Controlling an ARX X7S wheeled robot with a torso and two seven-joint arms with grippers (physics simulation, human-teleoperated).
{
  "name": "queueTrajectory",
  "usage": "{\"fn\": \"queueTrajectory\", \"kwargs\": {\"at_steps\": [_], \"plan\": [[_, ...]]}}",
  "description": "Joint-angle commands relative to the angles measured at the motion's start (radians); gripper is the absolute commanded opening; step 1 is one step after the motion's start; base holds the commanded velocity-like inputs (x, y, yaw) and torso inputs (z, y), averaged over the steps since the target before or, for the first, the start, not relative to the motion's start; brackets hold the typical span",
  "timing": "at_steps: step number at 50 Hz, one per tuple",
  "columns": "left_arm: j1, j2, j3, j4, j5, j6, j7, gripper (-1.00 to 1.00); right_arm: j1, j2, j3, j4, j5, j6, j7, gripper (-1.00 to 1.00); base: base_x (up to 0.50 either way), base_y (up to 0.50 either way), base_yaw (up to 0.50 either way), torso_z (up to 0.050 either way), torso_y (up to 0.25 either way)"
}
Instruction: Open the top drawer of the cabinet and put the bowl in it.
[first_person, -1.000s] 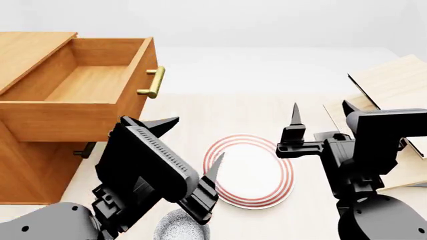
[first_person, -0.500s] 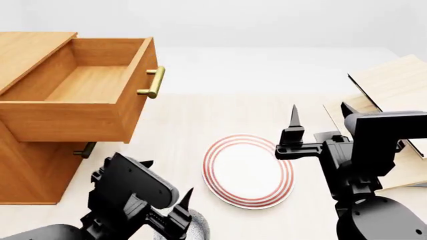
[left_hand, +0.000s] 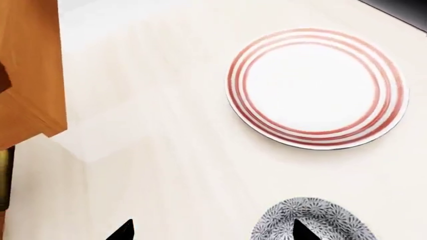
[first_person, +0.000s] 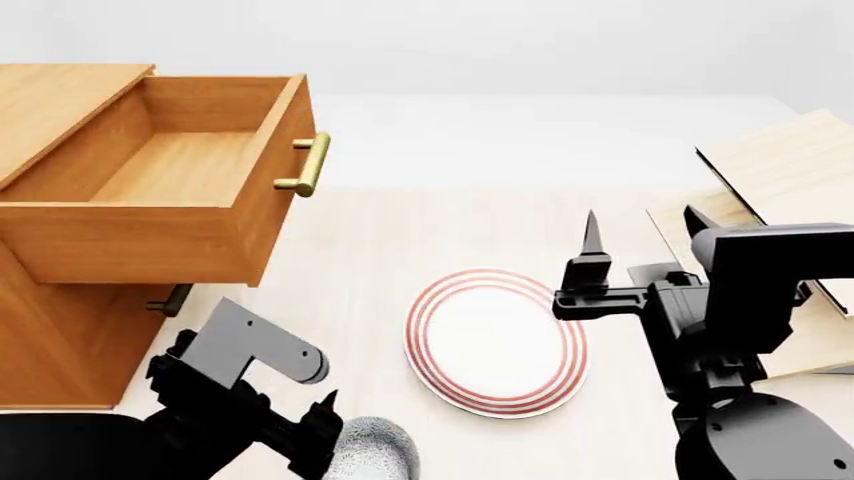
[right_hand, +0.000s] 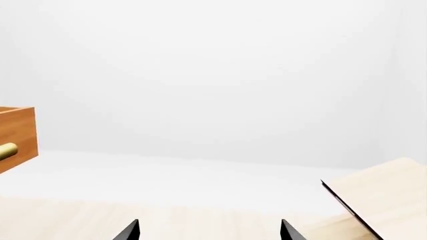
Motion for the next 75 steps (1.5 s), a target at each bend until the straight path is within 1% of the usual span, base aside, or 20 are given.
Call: {"fn": "queueTrajectory", "kwargs": {"at_steps": [1, 7, 11, 34, 51, 75], "plan": [[-0.019, -0.04, 0.082, -0.075, 0.002, 0.011, -0.019, 1.0, 0.003, 0.003, 0.0, 0.007, 0.005, -0.003, 0.002, 1.0, 0.0, 0.0, 0.0, 0.0, 0.0], [0.007, -0.054, 0.135, -0.088, 0.052, 0.035, 0.007, 1.0, 0.001, 0.003, 0.0, 0.014, 0.006, -0.011, 0.0, 1.0, 0.0, 0.0, 0.0, 0.0, 0.0], [0.008, -0.054, 0.154, -0.095, 0.059, 0.043, 0.011, 1.0, -0.003, 0.004, -0.002, 0.022, 0.002, -0.02, 0.0, 1.0, 0.0, 0.0, 0.0, 0.0, 0.0], [-0.027, -0.037, 0.268, -0.15, 0.145, 0.114, 0.076, 1.0, -0.014, 0.008, -0.016, 0.045, -0.003, -0.048, 0.0, 1.0, 0.0, 0.0, 0.0, 0.0, 0.0], [-0.008, -0.017, 0.367, -0.205, 0.243, 0.191, 0.15, 1.0, -0.022, 0.012, -0.022, 0.057, -0.005, -0.064, 0.001, 1.0, 0.0, 0.0, 0.0, 0.0, 0.0], [0.009, 0.008, 0.452, -0.313, 0.331, 0.278, 0.232, 1.0, -0.023, 0.01, -0.043, 0.083, -0.01, -0.089, 0.001, 1.0, 0.0, 0.0, 0.0, 0.0, 0.0]]}}
